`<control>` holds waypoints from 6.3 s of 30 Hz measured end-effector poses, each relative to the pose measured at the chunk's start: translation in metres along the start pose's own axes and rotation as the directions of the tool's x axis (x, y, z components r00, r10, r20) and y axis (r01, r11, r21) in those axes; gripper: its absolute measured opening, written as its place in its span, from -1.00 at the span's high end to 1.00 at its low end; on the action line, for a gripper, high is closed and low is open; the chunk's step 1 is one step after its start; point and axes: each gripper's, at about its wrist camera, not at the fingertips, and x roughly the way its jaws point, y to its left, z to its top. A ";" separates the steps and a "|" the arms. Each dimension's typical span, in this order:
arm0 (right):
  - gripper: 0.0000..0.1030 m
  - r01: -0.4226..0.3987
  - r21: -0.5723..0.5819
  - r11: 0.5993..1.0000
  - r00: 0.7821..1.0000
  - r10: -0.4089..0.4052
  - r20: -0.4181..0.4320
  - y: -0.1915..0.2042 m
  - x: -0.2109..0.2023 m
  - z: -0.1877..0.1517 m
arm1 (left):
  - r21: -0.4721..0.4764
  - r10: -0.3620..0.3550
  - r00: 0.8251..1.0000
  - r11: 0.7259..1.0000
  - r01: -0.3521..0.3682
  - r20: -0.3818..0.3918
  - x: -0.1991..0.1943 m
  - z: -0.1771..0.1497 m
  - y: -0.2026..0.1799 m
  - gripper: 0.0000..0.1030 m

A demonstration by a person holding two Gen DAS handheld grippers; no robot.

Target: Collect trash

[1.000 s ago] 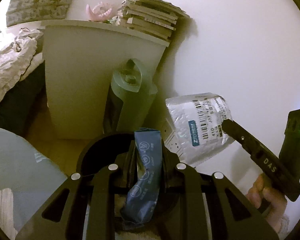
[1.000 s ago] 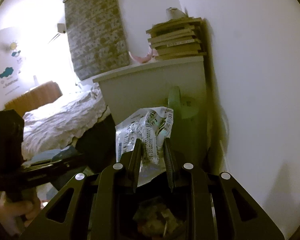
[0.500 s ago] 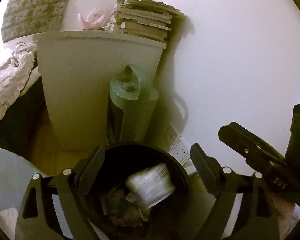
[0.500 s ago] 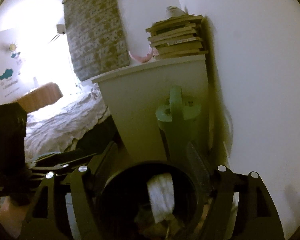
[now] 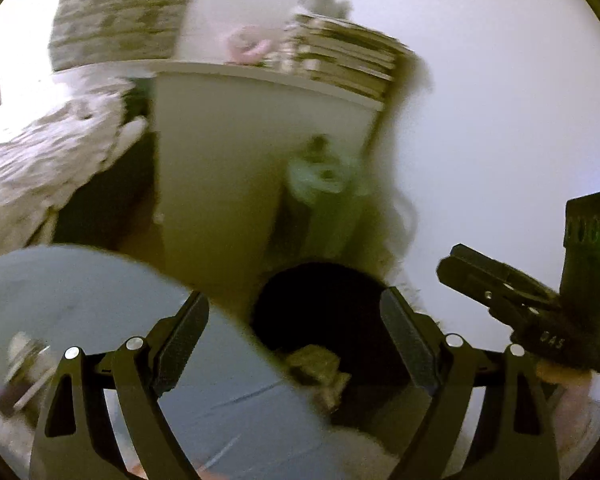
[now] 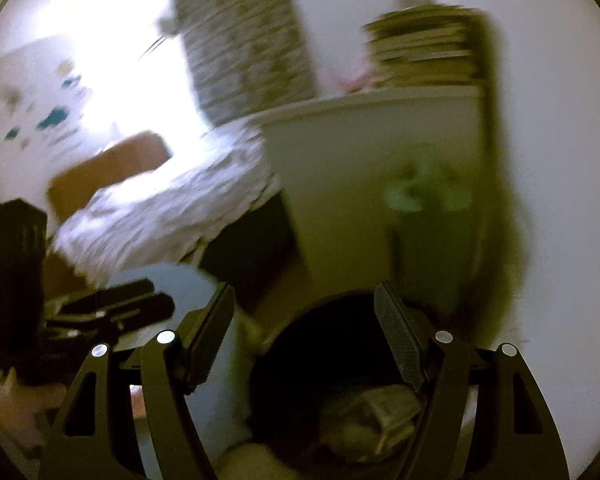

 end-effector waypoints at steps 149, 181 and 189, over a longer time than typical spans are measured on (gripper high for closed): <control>-0.05 -0.269 0.204 0.941 0.963 0.268 0.032 0.061 0.009 0.045 | -0.054 -0.078 0.995 0.995 0.081 0.059 -0.074 0.007 0.087 0.39; -0.06 0.012 0.335 0.942 1.000 -0.009 -0.010 -0.071 0.010 -0.028 | -0.011 -0.248 0.954 0.968 0.250 -0.168 0.105 -0.003 -0.052 0.39; -0.06 0.020 0.354 0.935 0.998 0.000 -0.056 -0.074 0.027 -0.038 | -0.014 -0.238 0.952 0.971 0.240 -0.195 0.117 -0.008 -0.053 0.39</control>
